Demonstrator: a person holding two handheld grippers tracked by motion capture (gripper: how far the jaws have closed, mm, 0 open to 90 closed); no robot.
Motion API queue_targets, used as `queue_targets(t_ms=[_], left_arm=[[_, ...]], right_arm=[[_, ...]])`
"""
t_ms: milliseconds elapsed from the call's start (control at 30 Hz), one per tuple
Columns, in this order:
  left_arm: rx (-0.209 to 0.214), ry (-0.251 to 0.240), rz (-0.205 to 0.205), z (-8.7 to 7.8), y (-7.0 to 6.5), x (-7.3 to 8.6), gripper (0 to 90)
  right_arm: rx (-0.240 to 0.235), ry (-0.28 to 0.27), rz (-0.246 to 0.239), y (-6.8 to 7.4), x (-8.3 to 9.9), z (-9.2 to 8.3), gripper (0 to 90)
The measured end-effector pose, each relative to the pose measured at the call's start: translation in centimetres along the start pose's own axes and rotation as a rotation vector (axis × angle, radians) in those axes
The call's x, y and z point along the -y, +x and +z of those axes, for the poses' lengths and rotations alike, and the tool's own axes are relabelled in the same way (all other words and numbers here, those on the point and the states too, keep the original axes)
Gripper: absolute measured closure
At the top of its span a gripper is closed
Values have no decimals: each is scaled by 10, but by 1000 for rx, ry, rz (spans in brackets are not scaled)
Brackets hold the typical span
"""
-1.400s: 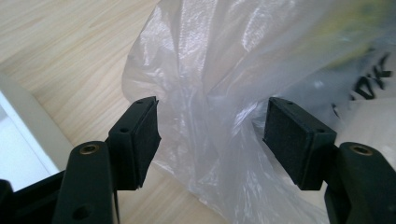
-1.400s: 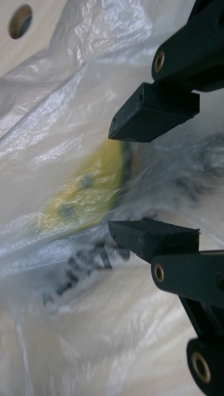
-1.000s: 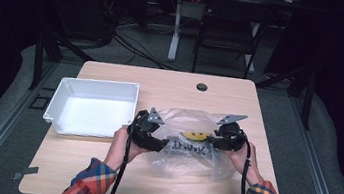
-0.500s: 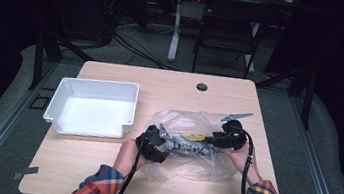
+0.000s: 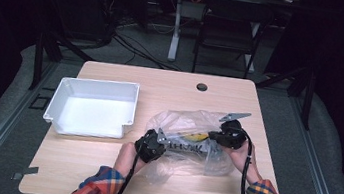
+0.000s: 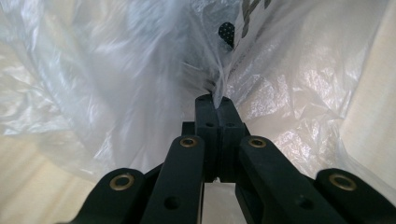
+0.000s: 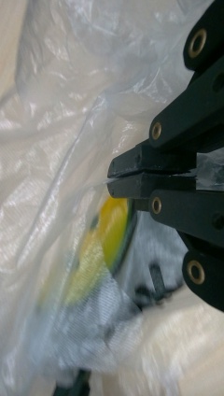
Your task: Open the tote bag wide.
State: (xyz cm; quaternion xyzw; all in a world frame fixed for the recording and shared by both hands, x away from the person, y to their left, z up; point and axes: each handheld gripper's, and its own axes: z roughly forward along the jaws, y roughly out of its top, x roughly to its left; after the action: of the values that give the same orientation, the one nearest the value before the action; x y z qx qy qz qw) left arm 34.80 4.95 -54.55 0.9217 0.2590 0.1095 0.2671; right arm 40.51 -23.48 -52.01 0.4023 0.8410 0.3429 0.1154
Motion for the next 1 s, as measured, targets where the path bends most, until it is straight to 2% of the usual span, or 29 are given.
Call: queue_targets(t_ms=[133, 267, 333, 400, 533, 567, 633, 667, 733, 800, 833, 867, 900, 933, 1000], left_arm=[[64, 31, 36, -1, -4, 5, 900], [95, 71, 81, -2, -10, 12, 900], [126, 85, 95, -3, -11, 15, 900], [125, 93, 110, -4, -12, 17, 900], [141, 123, 156, -6, -13, 21, 900], [140, 125, 150, -6, -13, 22, 900], [156, 142, 178, -6, -15, 22, 900], [152, 141, 177, -6, -16, 23, 900], [149, 154, 217, -6, -16, 23, 900], [149, 163, 219, -7, -16, 23, 900], [150, 170, 217, -8, -15, 22, 900], [156, 175, 208, -9, -14, 22, 898], [177, 169, 201, -11, -13, 22, 864], [177, 148, 181, -16, -11, 22, 799], [206, 92, 145, -28, -7, 19, 736]], right_arm=[[34, -7, 10, -8, -1, 3, 892], [85, 20, 0, -11, -3, 12, 895], [90, 34, 5, -14, -2, 16, 897], [123, 59, -14, -15, -2, 21, 898], [151, 78, -15, -19, 0, 29, 898], [170, 93, -28, -20, 0, 30, 898], [187, 105, -25, -23, 2, 35, 896], [211, 113, -32, -23, 2, 38, 894], [213, 135, -24, -25, 4, 42, 885], [223, 150, -22, -26, 5, 44, 878], [214, 143, -3, -25, 6, 46, 875], [205, 160, -18, -25, 5, 44, 868], [177, 155, -10, -25, 5, 43, 857], [149, 152, -3, -26, 6, 41, 848], [133, 145, 3, -28, 6, 36, 844]])
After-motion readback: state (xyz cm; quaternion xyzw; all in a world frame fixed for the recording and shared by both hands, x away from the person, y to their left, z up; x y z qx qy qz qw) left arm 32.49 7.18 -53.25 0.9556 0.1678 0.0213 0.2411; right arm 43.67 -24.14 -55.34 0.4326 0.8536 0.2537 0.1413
